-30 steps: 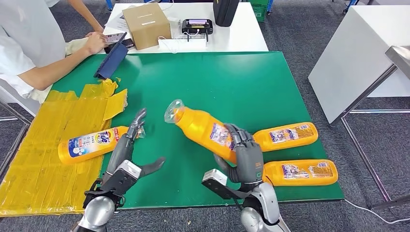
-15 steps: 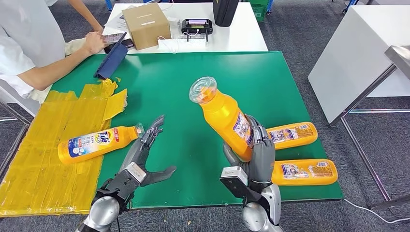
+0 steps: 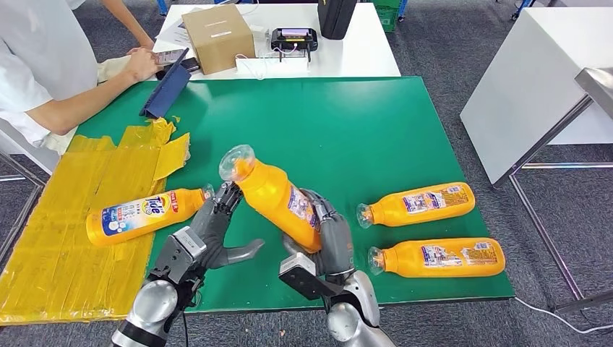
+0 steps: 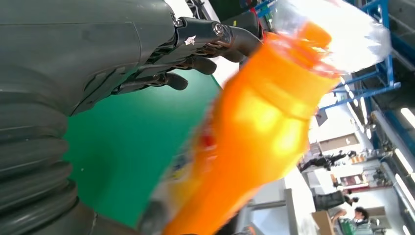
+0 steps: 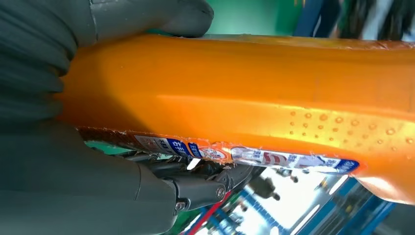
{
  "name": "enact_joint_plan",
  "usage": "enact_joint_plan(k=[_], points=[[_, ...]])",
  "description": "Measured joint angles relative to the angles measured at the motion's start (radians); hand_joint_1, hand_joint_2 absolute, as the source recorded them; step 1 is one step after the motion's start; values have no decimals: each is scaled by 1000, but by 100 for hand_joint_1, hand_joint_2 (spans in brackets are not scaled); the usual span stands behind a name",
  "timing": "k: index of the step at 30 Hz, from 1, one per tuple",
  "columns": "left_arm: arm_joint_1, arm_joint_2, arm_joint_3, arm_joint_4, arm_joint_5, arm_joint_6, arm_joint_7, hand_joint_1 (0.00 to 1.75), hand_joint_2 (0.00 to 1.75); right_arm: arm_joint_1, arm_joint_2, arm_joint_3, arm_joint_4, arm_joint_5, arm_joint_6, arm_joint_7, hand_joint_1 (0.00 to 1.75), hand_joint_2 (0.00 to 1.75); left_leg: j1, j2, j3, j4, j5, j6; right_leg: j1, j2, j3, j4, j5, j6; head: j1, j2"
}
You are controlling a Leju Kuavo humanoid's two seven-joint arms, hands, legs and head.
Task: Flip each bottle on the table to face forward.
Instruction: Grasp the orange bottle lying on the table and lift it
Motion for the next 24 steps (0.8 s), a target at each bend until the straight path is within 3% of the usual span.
enact_joint_plan(k=[10, 21, 24], points=[[-9, 6, -1, 13, 72, -20, 3, 0, 175, -56, 13, 159, 162, 81, -62, 7, 175, 175, 1, 0, 0, 0, 0, 0, 0, 0, -1, 0, 0, 0, 0, 0], [-14, 8, 5, 39, 79, -27, 2, 0, 175, -78, 12, 198, 196, 102, -94, 15, 175, 175, 0, 0, 0, 0, 0, 0, 0, 0, -1, 0, 0, 0, 0, 0], [-14, 8, 6, 42, 79, -27, 2, 129, 175, -80, 12, 199, 200, 102, -95, 16, 175, 175, 0, 0, 0, 0, 0, 0, 0, 0, -1, 0, 0, 0, 0, 0]])
